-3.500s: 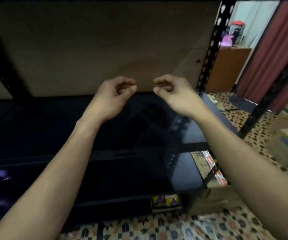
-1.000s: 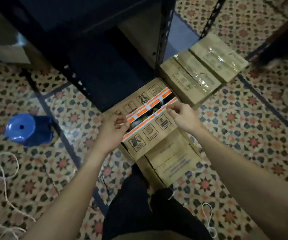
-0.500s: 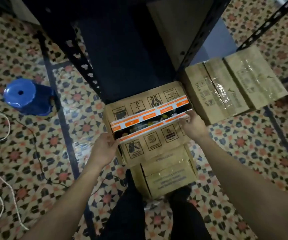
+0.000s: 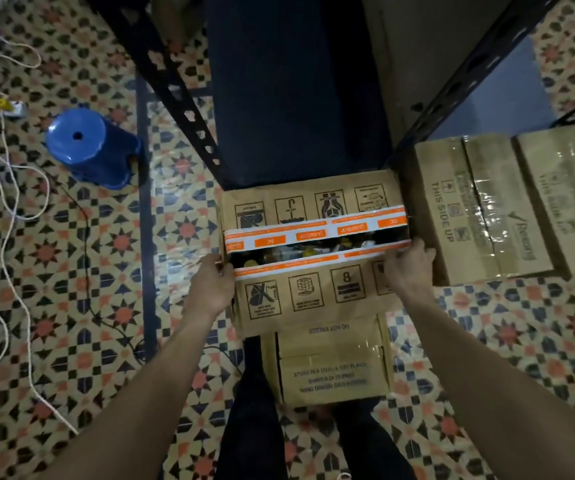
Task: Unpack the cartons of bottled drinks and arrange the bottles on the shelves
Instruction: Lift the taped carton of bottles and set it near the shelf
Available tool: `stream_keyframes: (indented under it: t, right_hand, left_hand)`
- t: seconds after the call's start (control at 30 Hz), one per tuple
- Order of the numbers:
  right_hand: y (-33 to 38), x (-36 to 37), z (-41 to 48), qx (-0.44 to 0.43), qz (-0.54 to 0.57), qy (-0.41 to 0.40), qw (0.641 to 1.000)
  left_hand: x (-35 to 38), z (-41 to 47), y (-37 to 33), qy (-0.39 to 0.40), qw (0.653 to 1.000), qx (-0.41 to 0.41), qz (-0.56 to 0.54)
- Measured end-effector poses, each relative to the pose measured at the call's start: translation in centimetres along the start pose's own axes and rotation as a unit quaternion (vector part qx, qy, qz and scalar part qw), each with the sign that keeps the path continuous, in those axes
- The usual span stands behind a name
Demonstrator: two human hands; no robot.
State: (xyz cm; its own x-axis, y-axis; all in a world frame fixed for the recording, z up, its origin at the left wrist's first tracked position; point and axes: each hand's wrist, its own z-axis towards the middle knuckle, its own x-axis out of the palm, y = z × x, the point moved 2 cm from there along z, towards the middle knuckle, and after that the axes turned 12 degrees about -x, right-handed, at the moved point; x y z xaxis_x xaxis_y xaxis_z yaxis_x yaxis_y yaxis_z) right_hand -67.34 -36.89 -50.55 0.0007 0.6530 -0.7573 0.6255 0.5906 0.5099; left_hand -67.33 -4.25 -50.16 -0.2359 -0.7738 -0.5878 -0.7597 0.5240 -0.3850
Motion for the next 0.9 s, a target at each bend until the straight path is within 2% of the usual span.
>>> stream_keyframes:
  t: [0.17,0.33,0.47,0.57,0.73,0.9]
  right_hand:
    - [-0.7,0.8,0.7,-0.043,-0.134,0.020,0.990]
    - [-0.8,1.4,1.5,-0.043,-0.154,0.036,0.986]
    - [-0.8,1.2,1.0,-0.030,-0.140,0.035,0.989]
    - [0.1,1.3,-0.5,-0.029,-0.103,0.024,0.994]
    - [0.7,2.1,-4.2,-0.059,-0.034,0.000,0.998]
    - [1.1,1.6,-4.8,-0.030,-0.039,0.072,0.996]
  left_hand:
    - [0.1,2.3,-0.2,-0.015,1.000,0.005,0.014]
    - [-1.3,2.9,0.6,-0.006,0.993,0.063,0.100]
    - [-2.8,2.7,2.3,0.013,0.987,0.102,0.125]
    - [-3.8,2.0,3.9,0.026,0.988,0.094,0.121]
    - [-5.8,2.1,7.0,0.006,0.988,0.067,0.142]
    - [-6.0,3.5,7.6,-0.014,0.984,0.047,0.171]
